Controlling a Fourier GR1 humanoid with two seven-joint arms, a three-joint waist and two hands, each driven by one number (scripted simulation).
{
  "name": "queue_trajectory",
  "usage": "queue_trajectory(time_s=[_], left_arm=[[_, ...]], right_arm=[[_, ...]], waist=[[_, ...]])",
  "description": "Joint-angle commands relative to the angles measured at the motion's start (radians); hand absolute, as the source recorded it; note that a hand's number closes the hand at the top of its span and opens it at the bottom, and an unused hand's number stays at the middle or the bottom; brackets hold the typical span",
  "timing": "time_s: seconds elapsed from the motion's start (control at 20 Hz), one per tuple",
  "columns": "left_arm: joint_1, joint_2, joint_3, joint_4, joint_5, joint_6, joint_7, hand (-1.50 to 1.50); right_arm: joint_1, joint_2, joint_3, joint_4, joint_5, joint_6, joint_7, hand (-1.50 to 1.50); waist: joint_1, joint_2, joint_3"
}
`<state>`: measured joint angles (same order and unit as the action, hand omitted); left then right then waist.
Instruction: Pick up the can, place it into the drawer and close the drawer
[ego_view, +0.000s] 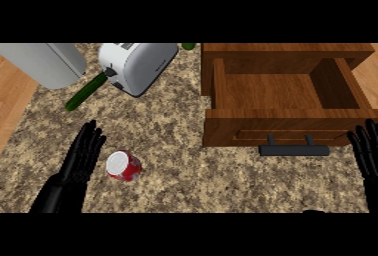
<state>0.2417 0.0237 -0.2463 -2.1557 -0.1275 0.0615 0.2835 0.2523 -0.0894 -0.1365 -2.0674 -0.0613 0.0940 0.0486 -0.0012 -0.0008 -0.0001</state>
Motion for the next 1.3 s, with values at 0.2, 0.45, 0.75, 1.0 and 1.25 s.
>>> queue_trajectory(time_s=[0.2,0.45,0.75,1.0,1.25], left_arm=[[-0.022,-0.023,-0.009,0.194,-0.027,0.024,-0.15,-1.5],[-0.036,-0.007,0.068,0.273,0.036,0.013,-0.205,-1.5],[-0.013,-0.008,0.079,0.319,0.028,0.019,-0.289,-1.5],[-0.135,0.017,0.176,0.411,0.057,0.013,-0.242,-1.5],[-0.013,0.018,0.165,0.515,0.064,-0.026,-0.455,-1.5]], right_arm=[[-0.054,-0.03,-0.081,0.024,-0.059,0.034,0.04,-1.5],[-0.025,-0.015,-0.074,0.025,-0.031,0.053,0.014,-1.5],[-0.05,-0.026,-0.087,-0.02,-0.027,0.055,0.096,-1.5],[-0.014,0.049,-0.016,0.039,0.053,0.05,-0.034,-1.5],[0.073,0.027,-0.083,-0.033,-0.017,0.109,-0.034,-1.5]], waist=[[0.001,0.0,0.0],[0.0,0.001,0.0],[0.001,0.0,0.0],[-0.001,0.001,0.0],[-0.002,0.0,0.0]])
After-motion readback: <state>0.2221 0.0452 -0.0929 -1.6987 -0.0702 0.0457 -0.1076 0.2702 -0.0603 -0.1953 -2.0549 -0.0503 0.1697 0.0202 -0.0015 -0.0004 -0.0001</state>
